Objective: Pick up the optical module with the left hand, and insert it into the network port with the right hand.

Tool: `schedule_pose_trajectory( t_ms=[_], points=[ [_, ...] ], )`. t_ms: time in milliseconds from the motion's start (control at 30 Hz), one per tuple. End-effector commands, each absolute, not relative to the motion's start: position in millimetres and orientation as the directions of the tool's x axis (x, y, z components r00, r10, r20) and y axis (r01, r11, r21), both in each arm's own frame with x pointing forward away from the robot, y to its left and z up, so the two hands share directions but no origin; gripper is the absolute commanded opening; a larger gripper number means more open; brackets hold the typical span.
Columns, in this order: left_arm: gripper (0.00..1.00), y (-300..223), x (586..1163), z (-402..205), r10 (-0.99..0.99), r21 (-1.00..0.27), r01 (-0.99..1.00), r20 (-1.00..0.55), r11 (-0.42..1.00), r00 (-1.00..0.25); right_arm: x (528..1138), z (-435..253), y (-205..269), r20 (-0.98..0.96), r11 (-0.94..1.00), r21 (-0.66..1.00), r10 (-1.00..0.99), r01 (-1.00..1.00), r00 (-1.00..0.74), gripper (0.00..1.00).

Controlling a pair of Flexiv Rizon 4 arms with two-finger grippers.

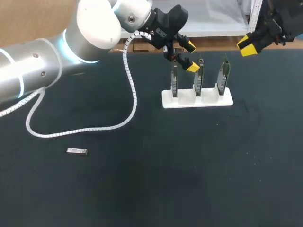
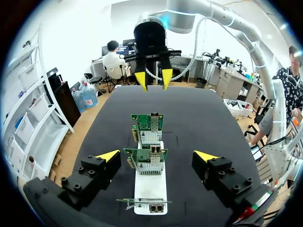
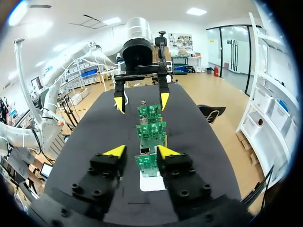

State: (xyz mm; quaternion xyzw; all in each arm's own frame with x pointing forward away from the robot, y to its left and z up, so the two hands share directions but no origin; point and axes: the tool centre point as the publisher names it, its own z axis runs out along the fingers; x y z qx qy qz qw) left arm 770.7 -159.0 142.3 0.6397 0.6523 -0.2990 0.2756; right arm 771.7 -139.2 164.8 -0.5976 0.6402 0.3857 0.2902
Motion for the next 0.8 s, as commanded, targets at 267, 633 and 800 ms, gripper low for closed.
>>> schedule_pose_trajectory(
  t_ms=[267, 633, 800],
  points=[
    [1.00, -158.5, 772.4, 171.3, 0.633, 0.044, 0.999, -0.773, -0.024, 0.049, 768.5, 164.6, -138.7, -0.832, -0.006, 0.141, -0.542, -0.990, -0.115, 1.00],
    [1.00, -100.4, 752.9, 256.4, 0.721, 0.282, 0.959, -0.667, 0.009, 0.189, 768.5, 164.6, -138.7, -0.832, -0.006, 0.141, -0.542, -0.990, -0.115, 1.00],
    [1.00, -49.3, 723.7, 275.4, 0.827, 0.358, 0.928, -0.489, -0.100, 0.277, 768.5, 164.6, -138.7, -0.832, -0.006, 0.141, -0.542, -0.990, -0.115, 1.00]
  ],
)
